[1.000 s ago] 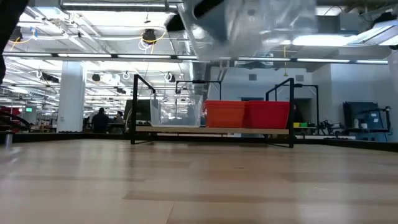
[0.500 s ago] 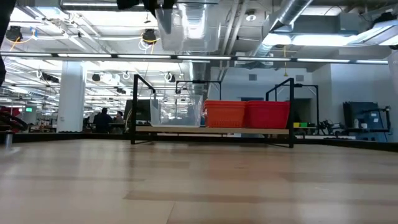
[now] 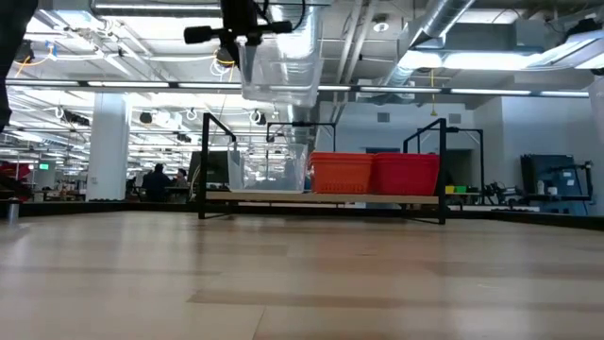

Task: Stack baskets on shelf by color
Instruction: Stack the left transparent bin on top of the transparent bin on the shelf

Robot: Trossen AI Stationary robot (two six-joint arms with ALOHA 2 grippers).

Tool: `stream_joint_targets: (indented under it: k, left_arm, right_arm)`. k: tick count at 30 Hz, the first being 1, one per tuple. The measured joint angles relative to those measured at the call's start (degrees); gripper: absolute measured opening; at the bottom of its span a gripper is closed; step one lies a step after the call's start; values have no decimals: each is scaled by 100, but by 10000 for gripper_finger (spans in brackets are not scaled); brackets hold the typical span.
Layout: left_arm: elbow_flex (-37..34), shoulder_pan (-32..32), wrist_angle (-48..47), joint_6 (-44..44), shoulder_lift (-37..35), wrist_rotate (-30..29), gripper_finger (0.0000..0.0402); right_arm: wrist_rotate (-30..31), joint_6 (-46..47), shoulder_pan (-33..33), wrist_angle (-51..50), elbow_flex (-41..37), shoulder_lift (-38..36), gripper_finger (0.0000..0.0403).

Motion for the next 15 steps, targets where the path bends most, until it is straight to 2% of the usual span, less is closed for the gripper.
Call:
stream_joint_targets:
  k: [9, 15]
  left_arm:
    - [-6, 457, 70, 436, 190, 302, 0]
    - [-13, 749, 58, 733, 332, 745, 0]
  right_arm:
    - [-2, -87, -2, 0, 0, 1, 1]
    - [-2, -85, -2, 0, 0, 4, 1]
